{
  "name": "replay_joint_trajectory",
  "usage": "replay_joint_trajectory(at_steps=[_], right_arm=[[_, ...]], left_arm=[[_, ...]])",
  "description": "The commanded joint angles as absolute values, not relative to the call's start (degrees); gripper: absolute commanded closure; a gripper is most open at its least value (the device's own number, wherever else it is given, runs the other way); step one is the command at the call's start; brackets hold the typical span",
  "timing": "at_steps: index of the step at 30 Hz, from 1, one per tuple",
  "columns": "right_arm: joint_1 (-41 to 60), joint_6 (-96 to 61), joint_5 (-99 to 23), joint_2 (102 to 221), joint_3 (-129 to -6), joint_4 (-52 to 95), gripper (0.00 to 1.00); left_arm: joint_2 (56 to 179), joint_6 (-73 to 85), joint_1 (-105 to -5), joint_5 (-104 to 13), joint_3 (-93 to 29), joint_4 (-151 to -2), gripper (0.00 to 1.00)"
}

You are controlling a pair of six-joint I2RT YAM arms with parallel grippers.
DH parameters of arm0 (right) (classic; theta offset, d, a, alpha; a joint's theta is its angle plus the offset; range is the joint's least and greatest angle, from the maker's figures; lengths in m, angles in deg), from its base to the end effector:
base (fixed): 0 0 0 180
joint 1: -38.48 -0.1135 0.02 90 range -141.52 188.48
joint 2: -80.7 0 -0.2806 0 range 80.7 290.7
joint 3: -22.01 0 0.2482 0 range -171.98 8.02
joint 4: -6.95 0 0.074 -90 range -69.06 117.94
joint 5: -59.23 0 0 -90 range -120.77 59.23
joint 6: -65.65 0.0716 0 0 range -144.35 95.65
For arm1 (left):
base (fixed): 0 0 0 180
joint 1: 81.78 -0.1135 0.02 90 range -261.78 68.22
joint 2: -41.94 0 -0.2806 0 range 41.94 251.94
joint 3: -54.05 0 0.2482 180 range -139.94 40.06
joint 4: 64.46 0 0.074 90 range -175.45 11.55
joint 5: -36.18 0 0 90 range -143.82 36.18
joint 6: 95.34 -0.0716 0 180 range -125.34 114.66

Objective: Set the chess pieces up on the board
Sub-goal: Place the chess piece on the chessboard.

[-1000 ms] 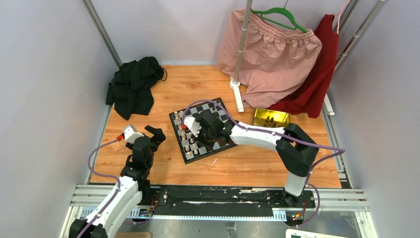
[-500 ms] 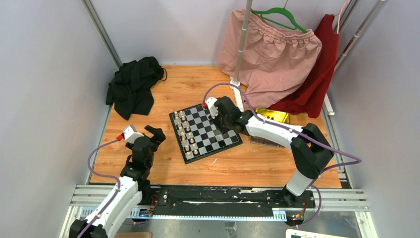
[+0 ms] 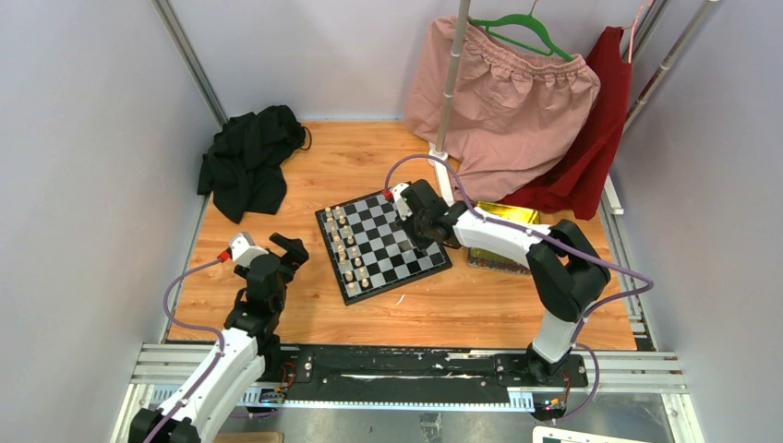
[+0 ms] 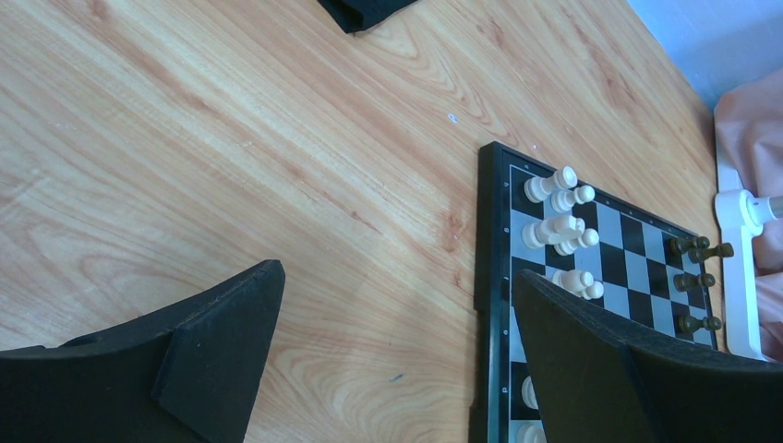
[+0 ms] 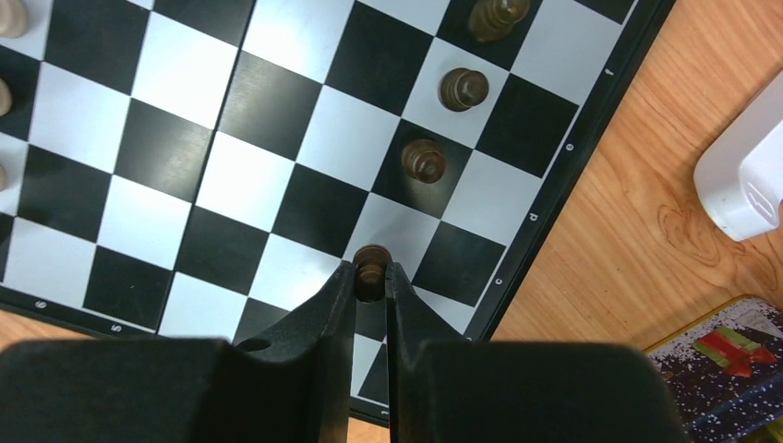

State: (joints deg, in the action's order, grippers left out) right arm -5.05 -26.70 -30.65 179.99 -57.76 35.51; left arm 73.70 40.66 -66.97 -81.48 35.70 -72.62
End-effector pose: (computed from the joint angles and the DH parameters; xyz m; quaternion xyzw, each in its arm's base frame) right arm 0.2876 0.2730 0.1991 -0.3636 0.8601 0.1249 0.3352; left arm 0.1541 -0.0064 0.1531 -0.3453 0.7373 -0.1058 0.5710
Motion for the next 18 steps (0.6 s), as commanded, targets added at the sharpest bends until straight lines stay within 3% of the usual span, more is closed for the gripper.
replay_joint_trajectory(at_steps=[1,18], right_arm=[[-4.1,-25.6,-28.5,181.4,-59.7,36.3,1.00],[-3.3,-25.3,-28.5,183.6,-59.6,35.0,0.98]], left_arm=[[74.0,40.1,-67.2,-82.5,36.3,-72.0,0.00],[74.6,40.1,-67.2,-82.4,36.3,-71.6,0.00]])
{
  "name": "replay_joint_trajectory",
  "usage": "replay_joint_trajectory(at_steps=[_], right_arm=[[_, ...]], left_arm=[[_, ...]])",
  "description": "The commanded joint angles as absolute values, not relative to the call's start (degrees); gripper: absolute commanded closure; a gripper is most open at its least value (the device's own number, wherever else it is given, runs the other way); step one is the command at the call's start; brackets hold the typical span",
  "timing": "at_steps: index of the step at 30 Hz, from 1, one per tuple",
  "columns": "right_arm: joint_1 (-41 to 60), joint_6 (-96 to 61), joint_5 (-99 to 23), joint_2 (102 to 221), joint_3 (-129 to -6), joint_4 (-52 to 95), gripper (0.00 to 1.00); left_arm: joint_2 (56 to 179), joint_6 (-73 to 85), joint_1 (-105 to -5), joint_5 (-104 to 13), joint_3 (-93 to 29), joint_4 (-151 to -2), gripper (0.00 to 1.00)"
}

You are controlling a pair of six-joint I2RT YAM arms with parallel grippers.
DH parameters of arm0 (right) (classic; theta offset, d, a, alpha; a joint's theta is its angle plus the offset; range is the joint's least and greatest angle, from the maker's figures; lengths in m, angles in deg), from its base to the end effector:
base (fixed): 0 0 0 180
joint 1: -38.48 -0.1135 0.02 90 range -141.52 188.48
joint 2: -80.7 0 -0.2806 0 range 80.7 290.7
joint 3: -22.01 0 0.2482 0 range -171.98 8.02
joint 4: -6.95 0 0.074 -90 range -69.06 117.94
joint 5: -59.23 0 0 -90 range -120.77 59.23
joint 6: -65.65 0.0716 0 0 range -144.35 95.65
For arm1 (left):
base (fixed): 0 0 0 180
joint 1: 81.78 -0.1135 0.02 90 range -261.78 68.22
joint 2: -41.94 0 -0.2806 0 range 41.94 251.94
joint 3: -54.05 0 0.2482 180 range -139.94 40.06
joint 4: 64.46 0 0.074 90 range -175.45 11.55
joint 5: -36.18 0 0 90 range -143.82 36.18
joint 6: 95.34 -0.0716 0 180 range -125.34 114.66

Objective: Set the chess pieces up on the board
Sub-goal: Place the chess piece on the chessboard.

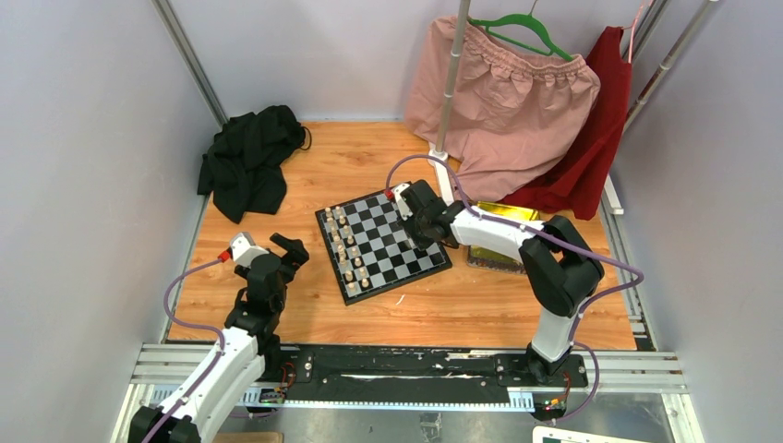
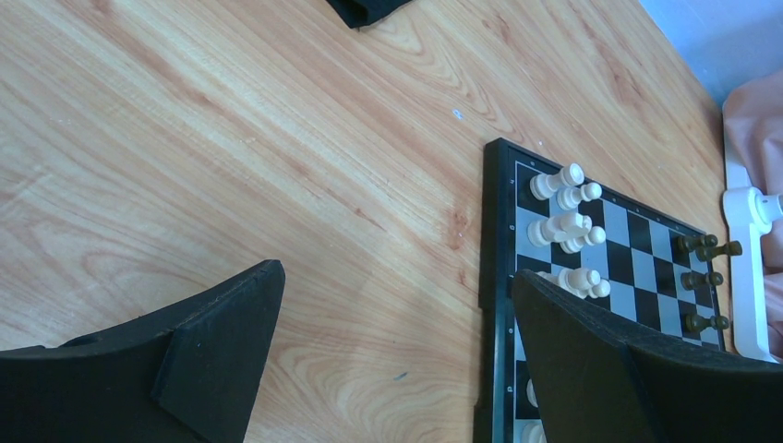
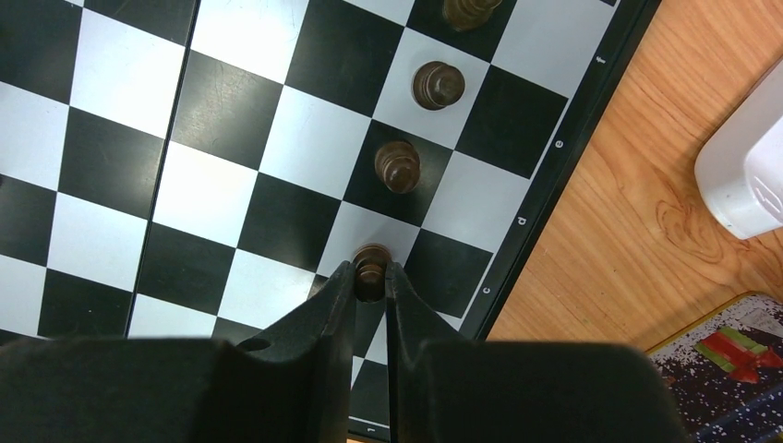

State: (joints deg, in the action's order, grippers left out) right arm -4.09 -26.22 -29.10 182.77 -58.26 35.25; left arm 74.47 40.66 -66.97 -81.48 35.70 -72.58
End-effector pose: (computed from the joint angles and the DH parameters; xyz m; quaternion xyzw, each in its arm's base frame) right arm 0.2978 0.2708 0.1840 -0.3508 0.8720 0.1058 0.3246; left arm 0.1547 -0.0065 0.1514 -0.3450 0.7409 -0.1025 0.5670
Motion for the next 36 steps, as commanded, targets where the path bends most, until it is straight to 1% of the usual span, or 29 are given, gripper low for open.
replay_joint_trajectory(at_steps=[1,2,6,12,17,21,24,27,30,36], right_arm=[[-3.3,-25.3,-28.5,183.5,-59.4,34.8,0.95],[-3.3,-25.3,-28.6,183.3,-59.4,34.8,0.92],[-3.3,-25.4,-28.8,182.6,-59.2,34.7,0.73],[-3.3,-25.4,-28.7,181.3,-59.1,34.8,0.63],[-3.4,-25.0,-27.5,179.0,-58.7,35.2,0.62],[-3.5,-24.7,-24.3,174.6,-57.7,36.0,0.62],[-3.4,-22.0,-19.5,170.4,-56.6,35.9,0.62],[-2.8,-19.8,-12.2,166.9,-55.4,35.7,0.62],[-0.1,-15.9,-6.1,165.0,-54.1,36.0,0.62],[10.0,-7.6,-2.0,163.9,-50.7,36.8,0.62]], left_arm=[[74.6,40.1,-67.2,-82.4,36.3,-71.6,0.00],[74.6,40.1,-67.2,-82.4,36.3,-71.6,0.00],[74.6,40.1,-67.2,-82.3,36.3,-71.6,0.00],[74.5,40.2,-67.2,-82.3,36.3,-71.8,0.00],[74.4,40.2,-67.2,-82.3,36.3,-71.8,0.00],[74.0,40.2,-67.2,-82.4,36.3,-72.1,0.00],[73.8,40.2,-67.2,-82.4,36.3,-72.2,0.00],[73.7,40.2,-67.2,-82.3,36.3,-72.4,0.00],[73.4,40.2,-67.2,-82.4,36.3,-72.7,0.00],[73.2,40.1,-67.2,-82.4,36.2,-72.8,0.00]])
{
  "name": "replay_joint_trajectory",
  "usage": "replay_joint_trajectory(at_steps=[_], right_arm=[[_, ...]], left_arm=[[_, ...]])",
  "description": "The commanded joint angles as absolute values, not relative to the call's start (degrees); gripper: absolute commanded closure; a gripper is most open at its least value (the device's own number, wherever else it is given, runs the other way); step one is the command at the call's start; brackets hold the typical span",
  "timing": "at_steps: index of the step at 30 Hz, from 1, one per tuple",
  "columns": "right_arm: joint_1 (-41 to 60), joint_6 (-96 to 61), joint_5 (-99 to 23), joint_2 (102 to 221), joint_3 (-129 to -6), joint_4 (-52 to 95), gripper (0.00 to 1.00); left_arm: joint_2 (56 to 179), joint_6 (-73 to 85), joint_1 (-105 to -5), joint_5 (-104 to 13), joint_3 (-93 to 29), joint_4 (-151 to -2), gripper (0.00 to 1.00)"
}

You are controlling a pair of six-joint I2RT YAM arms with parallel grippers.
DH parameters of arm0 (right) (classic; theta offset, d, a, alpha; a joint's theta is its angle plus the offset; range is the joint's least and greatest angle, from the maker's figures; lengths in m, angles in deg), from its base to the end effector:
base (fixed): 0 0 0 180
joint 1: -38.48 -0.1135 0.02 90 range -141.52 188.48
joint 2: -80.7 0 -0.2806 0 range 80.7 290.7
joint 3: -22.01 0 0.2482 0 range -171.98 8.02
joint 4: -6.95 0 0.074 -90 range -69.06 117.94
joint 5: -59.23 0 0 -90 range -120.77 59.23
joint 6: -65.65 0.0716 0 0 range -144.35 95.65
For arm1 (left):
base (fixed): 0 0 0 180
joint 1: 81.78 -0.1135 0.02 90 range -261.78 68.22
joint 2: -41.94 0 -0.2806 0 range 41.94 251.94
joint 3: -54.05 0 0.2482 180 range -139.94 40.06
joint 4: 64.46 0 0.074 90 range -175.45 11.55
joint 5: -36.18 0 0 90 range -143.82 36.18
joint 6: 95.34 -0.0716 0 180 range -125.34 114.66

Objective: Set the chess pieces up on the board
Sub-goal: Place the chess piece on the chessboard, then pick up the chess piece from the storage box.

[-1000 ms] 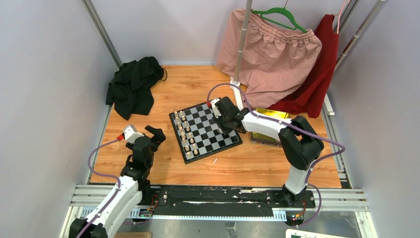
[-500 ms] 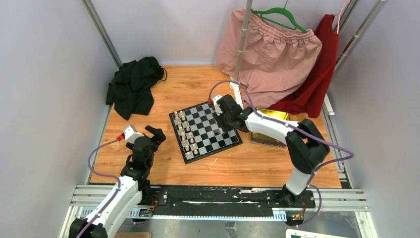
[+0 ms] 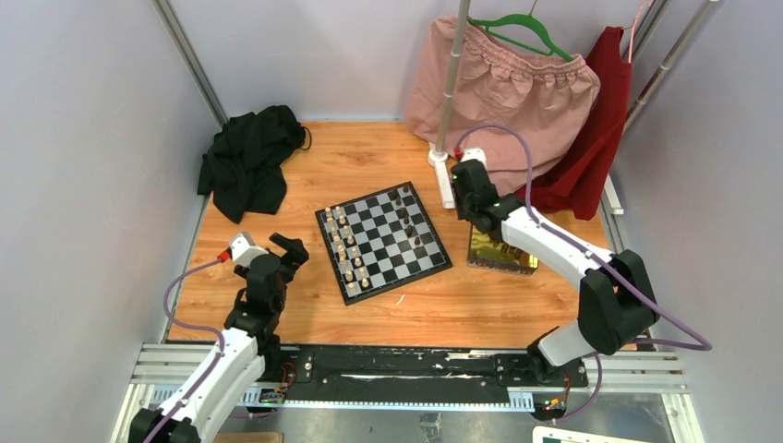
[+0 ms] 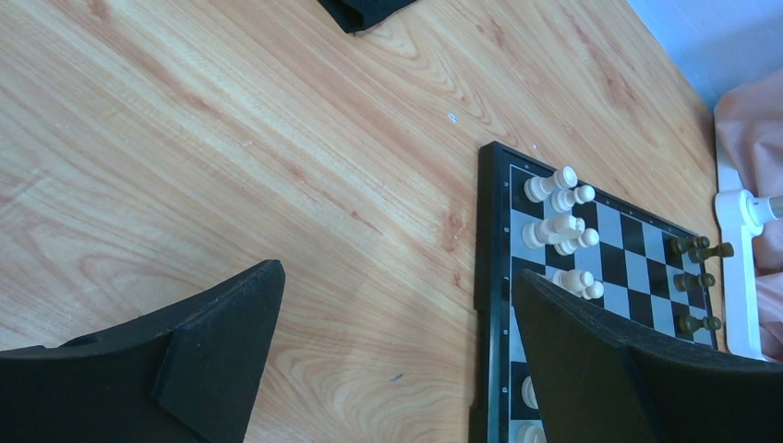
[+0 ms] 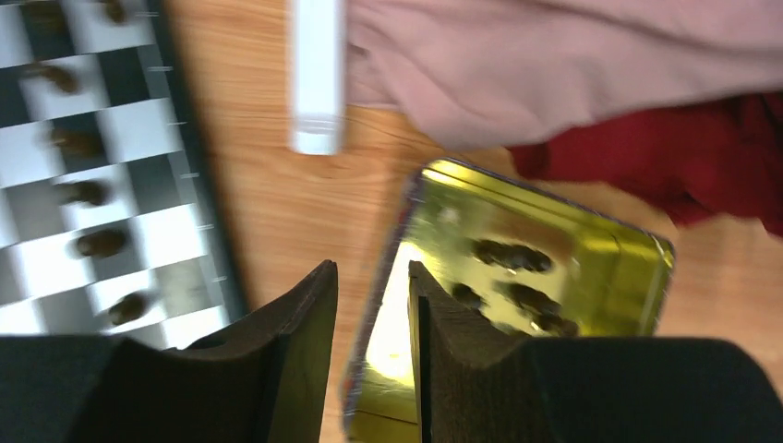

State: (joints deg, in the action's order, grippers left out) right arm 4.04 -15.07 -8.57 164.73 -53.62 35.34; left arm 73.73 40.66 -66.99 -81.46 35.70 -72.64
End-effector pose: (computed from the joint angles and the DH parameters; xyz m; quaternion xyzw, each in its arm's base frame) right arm 0.3029 0.1749 0.2723 -0.1069 0.8751 0.0039 0.4720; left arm 0.1541 -0.0063 0.1530 -0.3454 0.7375 -0.1057 0.5706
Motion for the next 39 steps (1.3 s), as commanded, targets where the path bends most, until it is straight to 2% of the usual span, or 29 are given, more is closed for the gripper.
replay_joint_trajectory(at_steps=[1,5,11,33,39], right_arm=[[12.0,-6.5,-2.4,163.9,-50.0,36.8,0.62],[17.6,-4.2,-4.8,164.9,-48.3,35.5,0.63],[21.0,-3.4,-5.8,168.1,-48.2,34.9,0.64],[22.6,-3.5,-8.7,174.8,-49.5,32.5,0.65],[22.8,-3.8,-9.0,175.0,-49.5,31.9,0.72]], left_arm=[[73.2,40.1,-67.2,-82.4,36.2,-72.8,0.00],[73.4,40.1,-67.2,-82.3,36.3,-72.6,0.00],[73.9,40.2,-67.2,-82.3,36.3,-72.1,0.00],[75.4,40.2,-67.2,-82.1,36.3,-70.7,0.00],[75.7,40.3,-67.2,-82.1,36.4,-70.6,0.00]])
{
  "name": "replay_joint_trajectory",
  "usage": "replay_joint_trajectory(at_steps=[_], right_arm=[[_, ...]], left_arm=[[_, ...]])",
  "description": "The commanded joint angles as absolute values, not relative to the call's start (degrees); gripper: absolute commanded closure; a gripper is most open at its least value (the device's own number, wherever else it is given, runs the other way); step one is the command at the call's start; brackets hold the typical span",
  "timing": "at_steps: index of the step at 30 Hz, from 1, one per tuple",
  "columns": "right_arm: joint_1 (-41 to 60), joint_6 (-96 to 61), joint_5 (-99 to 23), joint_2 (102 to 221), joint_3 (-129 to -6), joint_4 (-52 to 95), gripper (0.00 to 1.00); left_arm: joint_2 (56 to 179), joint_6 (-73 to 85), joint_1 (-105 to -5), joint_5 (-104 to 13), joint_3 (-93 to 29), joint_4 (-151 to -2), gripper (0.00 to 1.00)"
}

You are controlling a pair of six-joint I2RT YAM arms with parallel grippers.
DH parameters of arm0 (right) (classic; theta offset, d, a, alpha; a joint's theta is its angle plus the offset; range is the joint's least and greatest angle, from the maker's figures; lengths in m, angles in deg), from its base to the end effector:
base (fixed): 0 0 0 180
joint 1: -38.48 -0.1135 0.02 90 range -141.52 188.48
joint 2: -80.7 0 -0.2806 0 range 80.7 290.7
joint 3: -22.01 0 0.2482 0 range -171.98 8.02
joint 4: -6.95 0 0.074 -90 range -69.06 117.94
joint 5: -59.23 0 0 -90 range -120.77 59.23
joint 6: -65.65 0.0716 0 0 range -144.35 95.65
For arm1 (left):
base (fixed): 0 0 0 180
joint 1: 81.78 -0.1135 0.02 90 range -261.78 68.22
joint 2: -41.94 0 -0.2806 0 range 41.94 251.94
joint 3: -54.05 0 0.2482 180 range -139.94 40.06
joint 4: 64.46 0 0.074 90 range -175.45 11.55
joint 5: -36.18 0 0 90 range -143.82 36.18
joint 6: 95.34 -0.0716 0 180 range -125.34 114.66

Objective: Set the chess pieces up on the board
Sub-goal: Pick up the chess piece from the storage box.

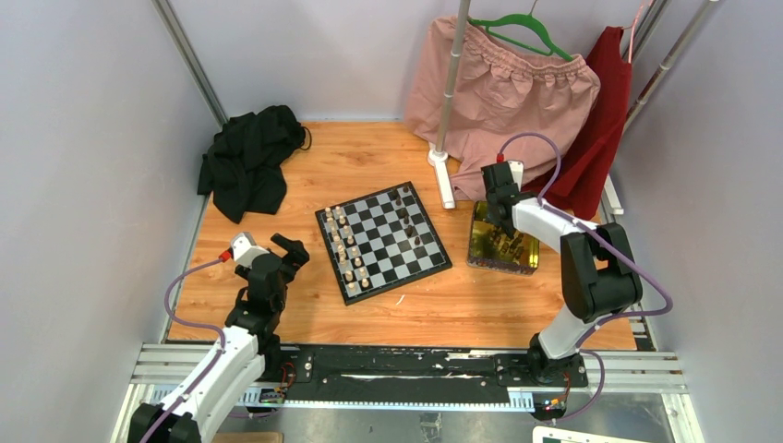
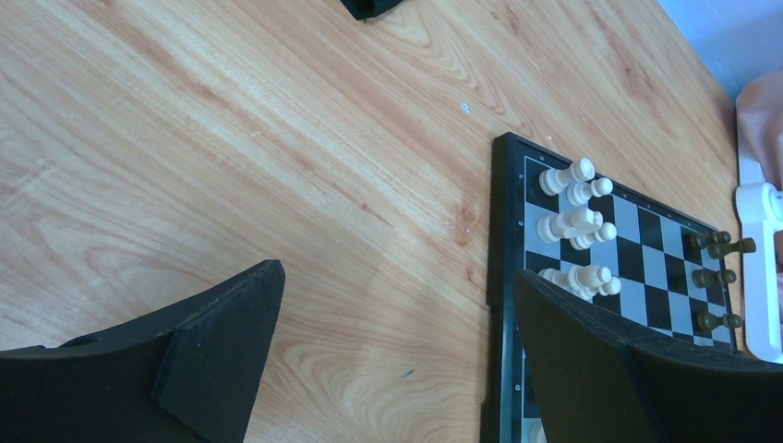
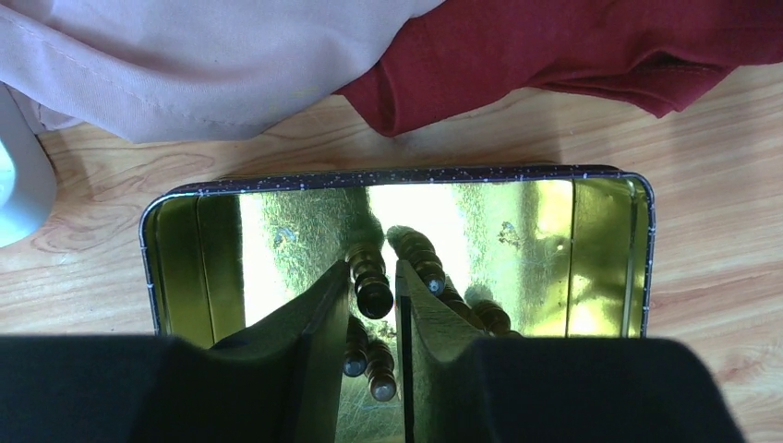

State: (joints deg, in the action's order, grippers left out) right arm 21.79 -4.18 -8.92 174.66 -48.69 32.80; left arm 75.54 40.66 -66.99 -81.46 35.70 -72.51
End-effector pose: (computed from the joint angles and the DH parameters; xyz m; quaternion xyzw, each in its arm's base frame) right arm 0.3519 0.0777 0.1892 0.0941 0.9176 -0.0600 0.3815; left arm 0.1554 -0.0067 0.1491 -0.3447 0.7459 -0.0980 0.5614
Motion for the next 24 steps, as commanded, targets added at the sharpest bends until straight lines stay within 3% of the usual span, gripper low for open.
replay_joint_trajectory(at_steps=[1,6,24], right_arm=[[22.8,-4.0,-8.9,175.0,-49.5,31.9,0.75],[22.8,-4.6,-9.0,175.0,-49.5,31.7,0.99],[22.5,-5.6,-10.4,164.5,-47.0,30.9,1.00]], left_arm=[[75.7,40.3,-67.2,-82.1,36.4,-70.5,0.00],[75.7,40.4,-67.2,-82.1,36.4,-70.5,0.00],[75.4,40.2,-67.2,-82.1,36.4,-70.9,0.00]])
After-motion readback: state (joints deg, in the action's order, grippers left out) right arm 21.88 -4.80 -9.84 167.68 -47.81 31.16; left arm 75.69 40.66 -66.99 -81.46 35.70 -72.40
